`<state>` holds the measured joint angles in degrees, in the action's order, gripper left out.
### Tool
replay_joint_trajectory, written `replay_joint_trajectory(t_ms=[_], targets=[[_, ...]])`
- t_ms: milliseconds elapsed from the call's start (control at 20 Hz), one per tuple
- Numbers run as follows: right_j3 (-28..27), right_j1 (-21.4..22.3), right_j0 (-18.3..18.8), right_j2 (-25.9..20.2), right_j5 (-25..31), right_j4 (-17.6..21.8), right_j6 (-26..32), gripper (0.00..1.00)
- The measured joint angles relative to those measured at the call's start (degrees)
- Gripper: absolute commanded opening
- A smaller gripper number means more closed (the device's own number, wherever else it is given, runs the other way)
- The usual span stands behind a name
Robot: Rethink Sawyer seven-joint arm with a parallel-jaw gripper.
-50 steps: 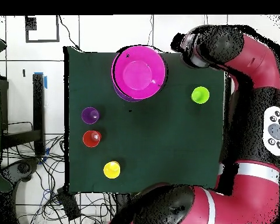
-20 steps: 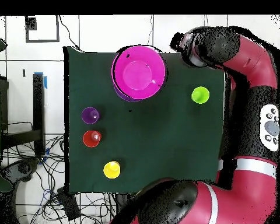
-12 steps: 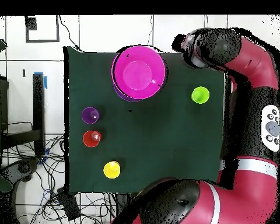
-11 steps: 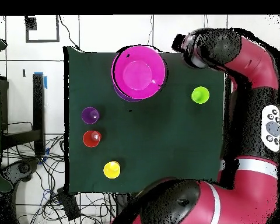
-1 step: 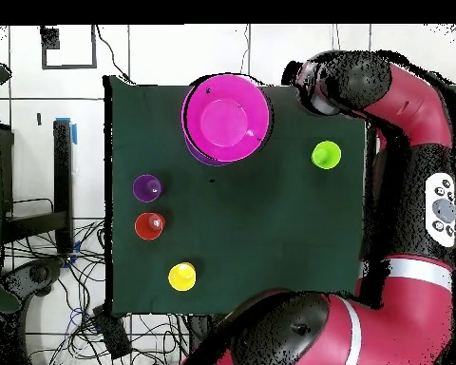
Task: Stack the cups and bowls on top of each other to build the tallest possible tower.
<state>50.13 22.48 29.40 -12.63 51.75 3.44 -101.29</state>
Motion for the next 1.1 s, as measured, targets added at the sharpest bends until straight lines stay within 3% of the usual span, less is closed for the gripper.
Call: replay_joint_trajectory(t_ms=[1100], targets=[[1.9, -0.3, 0.0, 0.0, 0.0, 3.5, 0.0, 1.00]])
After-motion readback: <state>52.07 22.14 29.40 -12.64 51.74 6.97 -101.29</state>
